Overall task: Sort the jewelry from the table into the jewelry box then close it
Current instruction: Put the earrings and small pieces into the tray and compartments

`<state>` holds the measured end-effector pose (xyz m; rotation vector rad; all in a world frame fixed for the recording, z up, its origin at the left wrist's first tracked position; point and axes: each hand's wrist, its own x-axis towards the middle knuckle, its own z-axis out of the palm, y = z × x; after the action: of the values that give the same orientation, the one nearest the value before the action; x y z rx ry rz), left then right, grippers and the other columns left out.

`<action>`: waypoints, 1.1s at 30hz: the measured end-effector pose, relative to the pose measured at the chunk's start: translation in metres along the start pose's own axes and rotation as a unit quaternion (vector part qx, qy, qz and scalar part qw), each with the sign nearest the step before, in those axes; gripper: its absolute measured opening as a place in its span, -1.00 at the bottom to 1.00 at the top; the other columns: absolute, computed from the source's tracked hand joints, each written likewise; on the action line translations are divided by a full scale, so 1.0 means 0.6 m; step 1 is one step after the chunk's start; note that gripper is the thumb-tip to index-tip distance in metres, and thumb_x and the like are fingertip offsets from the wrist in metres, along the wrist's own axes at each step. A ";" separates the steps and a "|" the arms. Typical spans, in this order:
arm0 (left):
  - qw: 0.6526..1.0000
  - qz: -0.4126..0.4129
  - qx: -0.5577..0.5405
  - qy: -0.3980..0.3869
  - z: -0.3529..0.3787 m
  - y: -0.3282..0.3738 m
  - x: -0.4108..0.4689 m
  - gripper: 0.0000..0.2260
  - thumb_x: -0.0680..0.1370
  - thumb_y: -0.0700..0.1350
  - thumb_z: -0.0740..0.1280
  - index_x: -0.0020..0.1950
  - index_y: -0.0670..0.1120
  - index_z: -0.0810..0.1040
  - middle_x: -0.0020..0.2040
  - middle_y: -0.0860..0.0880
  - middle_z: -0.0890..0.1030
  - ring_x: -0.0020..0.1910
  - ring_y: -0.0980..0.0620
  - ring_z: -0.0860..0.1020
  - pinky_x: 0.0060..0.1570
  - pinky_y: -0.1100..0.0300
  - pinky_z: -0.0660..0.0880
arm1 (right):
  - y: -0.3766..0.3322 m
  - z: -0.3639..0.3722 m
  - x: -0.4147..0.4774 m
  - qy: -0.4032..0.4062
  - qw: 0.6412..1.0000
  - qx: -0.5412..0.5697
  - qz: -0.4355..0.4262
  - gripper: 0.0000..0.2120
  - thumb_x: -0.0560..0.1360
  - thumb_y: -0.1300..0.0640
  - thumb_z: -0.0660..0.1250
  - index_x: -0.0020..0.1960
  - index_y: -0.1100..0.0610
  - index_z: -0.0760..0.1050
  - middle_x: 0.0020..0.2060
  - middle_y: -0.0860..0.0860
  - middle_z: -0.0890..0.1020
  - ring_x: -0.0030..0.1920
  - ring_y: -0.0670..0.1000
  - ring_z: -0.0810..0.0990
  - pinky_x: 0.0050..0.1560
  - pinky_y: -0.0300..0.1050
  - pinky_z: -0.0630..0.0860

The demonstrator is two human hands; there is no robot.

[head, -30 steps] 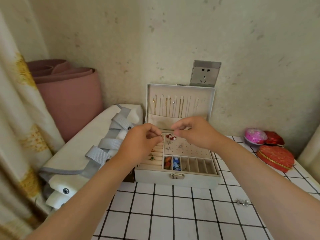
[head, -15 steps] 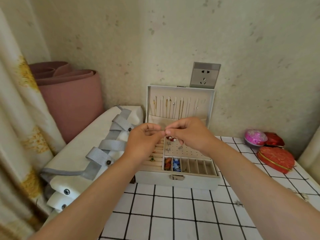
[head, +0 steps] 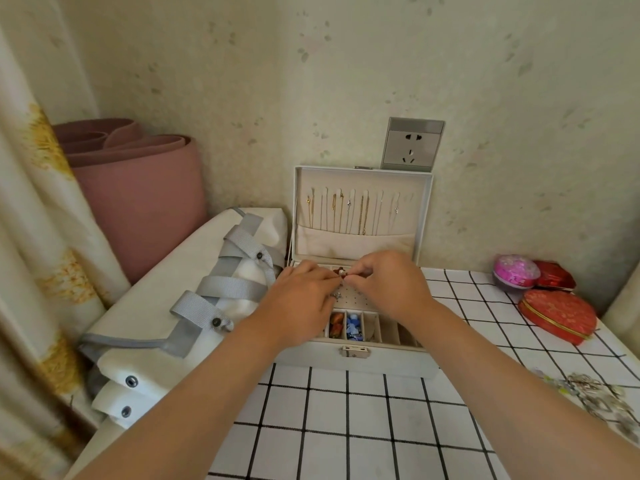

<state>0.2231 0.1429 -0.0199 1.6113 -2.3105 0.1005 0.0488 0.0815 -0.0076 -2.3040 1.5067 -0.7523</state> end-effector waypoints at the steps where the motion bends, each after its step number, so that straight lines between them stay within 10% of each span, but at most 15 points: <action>1: 1.000 0.000 0.001 0.001 0.002 -0.001 0.001 -0.63 0.64 -0.02 0.14 0.45 0.05 0.41 0.33 0.15 0.48 0.32 0.10 0.29 0.24 0.14 0.20 | 0.000 0.002 -0.002 0.000 1.000 -0.017 -0.007 -0.88 0.51 -0.10 0.42 -0.03 -0.12 0.70 -0.20 -0.20 0.69 -0.20 -0.19 0.61 -0.12 -0.13 0.60; 10: 1.000 -0.003 0.000 0.031 0.011 0.005 0.008 -0.66 0.61 0.02 0.18 0.37 0.04 0.46 0.18 0.10 0.52 0.24 0.08 0.32 0.27 0.14 0.26 | 0.002 0.020 -0.014 0.072 0.983 -0.146 -0.082 -0.82 0.53 0.01 0.34 -0.19 -0.01 0.66 -0.27 -0.05 0.66 -0.27 -0.06 0.60 -0.27 -0.12 0.55; 33: 0.998 -0.010 -0.064 0.018 0.009 -0.005 0.001 -0.60 0.60 0.03 0.23 0.44 -0.01 0.44 0.27 0.08 0.51 0.30 0.08 0.31 0.34 0.07 0.30 | 0.009 0.002 -0.015 -0.011 0.991 -0.058 -0.120 -0.92 0.50 0.10 0.43 -0.10 -0.04 0.69 -0.11 -0.13 0.65 -0.12 -0.08 0.60 -0.11 -0.06 0.58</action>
<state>0.2244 0.1403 -0.0252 1.5561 -2.2255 -0.0237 0.0427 0.0877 -0.0138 -2.6037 1.3109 -0.7117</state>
